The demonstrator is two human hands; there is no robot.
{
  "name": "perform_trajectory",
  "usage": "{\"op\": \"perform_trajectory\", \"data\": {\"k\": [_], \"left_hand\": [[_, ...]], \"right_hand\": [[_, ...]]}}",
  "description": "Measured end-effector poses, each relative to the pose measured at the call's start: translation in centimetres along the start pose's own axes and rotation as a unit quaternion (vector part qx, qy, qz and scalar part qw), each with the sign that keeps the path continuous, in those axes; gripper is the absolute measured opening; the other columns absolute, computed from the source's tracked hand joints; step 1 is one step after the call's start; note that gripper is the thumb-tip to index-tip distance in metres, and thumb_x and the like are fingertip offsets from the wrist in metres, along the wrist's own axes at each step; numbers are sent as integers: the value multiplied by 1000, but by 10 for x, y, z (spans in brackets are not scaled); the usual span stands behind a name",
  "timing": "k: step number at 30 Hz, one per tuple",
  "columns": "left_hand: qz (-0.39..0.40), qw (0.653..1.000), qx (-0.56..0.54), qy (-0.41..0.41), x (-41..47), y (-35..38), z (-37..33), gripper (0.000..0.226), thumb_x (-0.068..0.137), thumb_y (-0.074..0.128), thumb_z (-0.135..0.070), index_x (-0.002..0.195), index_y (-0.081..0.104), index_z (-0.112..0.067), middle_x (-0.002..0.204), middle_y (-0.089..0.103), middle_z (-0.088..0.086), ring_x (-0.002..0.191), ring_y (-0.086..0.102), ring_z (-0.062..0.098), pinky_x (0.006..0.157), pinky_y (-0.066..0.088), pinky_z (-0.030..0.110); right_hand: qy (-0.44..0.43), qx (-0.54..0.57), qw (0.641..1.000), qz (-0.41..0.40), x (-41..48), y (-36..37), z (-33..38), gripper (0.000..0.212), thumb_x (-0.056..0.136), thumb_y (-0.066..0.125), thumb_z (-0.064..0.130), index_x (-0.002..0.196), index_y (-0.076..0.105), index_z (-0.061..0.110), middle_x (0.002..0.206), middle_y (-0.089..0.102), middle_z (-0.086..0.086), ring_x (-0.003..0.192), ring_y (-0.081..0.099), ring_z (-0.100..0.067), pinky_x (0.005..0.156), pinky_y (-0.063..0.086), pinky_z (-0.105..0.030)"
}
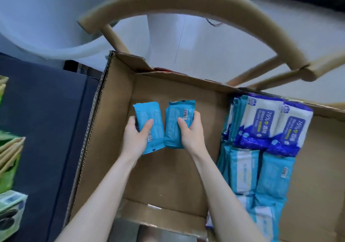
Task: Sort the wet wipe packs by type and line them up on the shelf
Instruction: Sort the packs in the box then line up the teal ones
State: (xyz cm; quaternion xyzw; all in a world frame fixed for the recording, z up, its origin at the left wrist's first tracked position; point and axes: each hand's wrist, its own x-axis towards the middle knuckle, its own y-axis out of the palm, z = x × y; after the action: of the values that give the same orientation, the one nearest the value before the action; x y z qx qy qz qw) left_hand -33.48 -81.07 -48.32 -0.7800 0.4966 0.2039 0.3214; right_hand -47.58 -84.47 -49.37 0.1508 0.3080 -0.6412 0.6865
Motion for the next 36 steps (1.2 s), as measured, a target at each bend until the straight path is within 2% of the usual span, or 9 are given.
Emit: {"op": "perform_trajectory", "data": {"k": [3,5,8,13,18,21,24,28,36], "left_hand": [[17,998,44,30,49,-3,-8,17,90,62,-24,104,51,-23,101,62,-10,93,63,8,80,54,31],[8,994,87,61,78,-2,-13,25,89,64,-25,109,50,-20,107,60,-7,94,60,8,82,51,30],[1,985,150,89,109,0,-10,41,89,63,-27,124,47,-13,121,59,2,110,57,20,95,47,39],[-3,957,274,99,113,6,9,58,95,51,-31,144,31,-7,142,34,13,133,34,26,112,27,33],[26,943,315,102,101,1,5,67,95,52,-25,150,17,-10,151,28,12,138,29,26,112,22,34],[37,923,357,135,81,-7,0,58,95,51,-22,147,27,-11,153,26,9,140,27,23,113,21,34],[50,921,340,186,51,-12,-11,44,95,52,-17,138,44,-10,143,41,5,131,38,18,106,25,23],[90,922,299,229,-2,-6,-22,27,93,55,-14,120,60,-10,117,59,-2,114,53,15,100,39,29],[155,917,269,251,-85,61,-35,19,94,54,-17,111,63,-16,103,63,-7,94,55,5,87,45,24]], "right_hand": [[-3,2,1000,-18,33,28,10,33,96,51,14,127,38,12,108,53,9,91,54,0,69,45,-2],[-18,-16,999,-38,54,39,13,37,96,52,15,129,37,13,112,54,6,96,55,-5,84,49,-16],[-51,-121,989,-73,79,46,6,44,93,55,17,133,38,8,125,50,-7,113,50,-21,98,39,-30],[-30,-338,934,-108,79,43,-12,52,96,47,36,138,35,8,130,35,-13,117,36,-28,95,34,-36],[-29,-401,912,-87,71,40,-8,56,98,42,40,142,30,7,137,34,-13,121,37,-29,99,33,-38],[-48,-400,913,-68,53,26,2,54,99,41,37,144,30,10,142,34,-10,126,35,-26,102,33,-36],[-103,-379,918,-64,24,4,11,42,98,46,32,134,46,10,134,44,-7,120,40,-24,97,36,-34],[-149,-349,920,-101,-19,-36,12,28,93,57,22,115,61,5,117,58,-11,105,52,-30,90,39,-34],[-93,-304,931,-177,-86,-126,-2,21,94,52,21,106,62,7,107,61,-6,100,54,-24,84,39,-29]]}}
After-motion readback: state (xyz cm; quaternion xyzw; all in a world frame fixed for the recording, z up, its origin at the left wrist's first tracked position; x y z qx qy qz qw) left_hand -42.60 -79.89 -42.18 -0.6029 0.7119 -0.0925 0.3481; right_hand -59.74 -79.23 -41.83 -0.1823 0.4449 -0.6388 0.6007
